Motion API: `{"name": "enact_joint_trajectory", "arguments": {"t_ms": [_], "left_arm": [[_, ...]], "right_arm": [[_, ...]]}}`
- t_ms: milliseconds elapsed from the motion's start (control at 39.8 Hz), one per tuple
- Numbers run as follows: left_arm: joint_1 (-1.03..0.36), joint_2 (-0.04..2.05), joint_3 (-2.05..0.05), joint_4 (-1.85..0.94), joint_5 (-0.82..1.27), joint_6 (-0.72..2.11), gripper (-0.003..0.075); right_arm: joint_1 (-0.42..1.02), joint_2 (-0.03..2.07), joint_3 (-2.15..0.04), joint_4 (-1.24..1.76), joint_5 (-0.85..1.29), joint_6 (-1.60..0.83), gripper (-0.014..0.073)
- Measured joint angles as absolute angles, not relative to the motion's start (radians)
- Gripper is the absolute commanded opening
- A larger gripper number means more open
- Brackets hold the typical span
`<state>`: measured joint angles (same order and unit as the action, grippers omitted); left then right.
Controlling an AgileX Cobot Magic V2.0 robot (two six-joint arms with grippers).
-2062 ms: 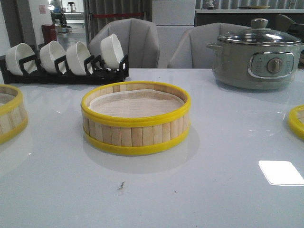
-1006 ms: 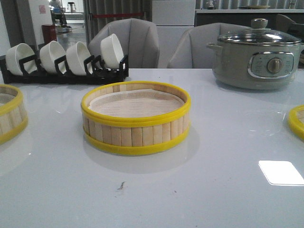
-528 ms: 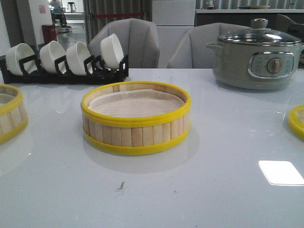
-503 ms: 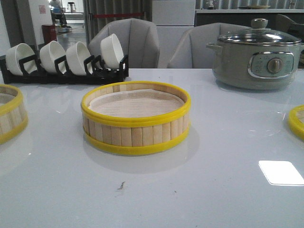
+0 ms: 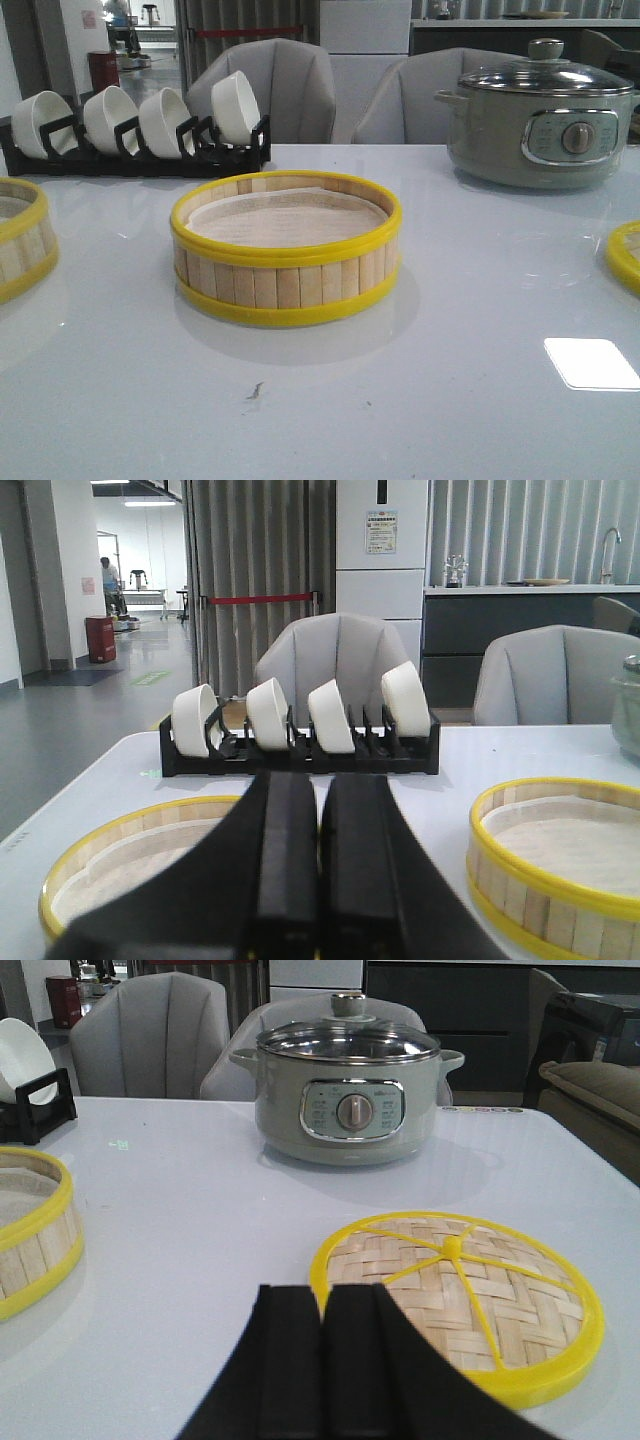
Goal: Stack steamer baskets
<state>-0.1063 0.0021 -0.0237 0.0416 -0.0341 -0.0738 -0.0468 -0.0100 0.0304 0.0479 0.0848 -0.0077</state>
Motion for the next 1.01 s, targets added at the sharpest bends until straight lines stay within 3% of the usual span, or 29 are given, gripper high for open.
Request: {"name": "enact_joint_trajectory", "arguments": {"t_ms": [201, 553, 1006], "left_arm": [[-0.140, 0.225, -0.311, 0.057, 0.134, -0.074, 0.0083], [-0.146, 0.730, -1.019, 0.141, 0.681, -0.072, 0.0083], [-0.146, 0.828, -1.094, 0.174, 0.805, -0.068, 0.0083]], "right_arm": [[-0.047, -0.010, 0.030, 0.048, 0.085, -0.008, 0.0056], [-0.047, -0.010, 0.030, 0.048, 0.085, -0.008, 0.0056], [-0.047, -0.010, 0.030, 0.048, 0.085, -0.008, 0.0056]]}}
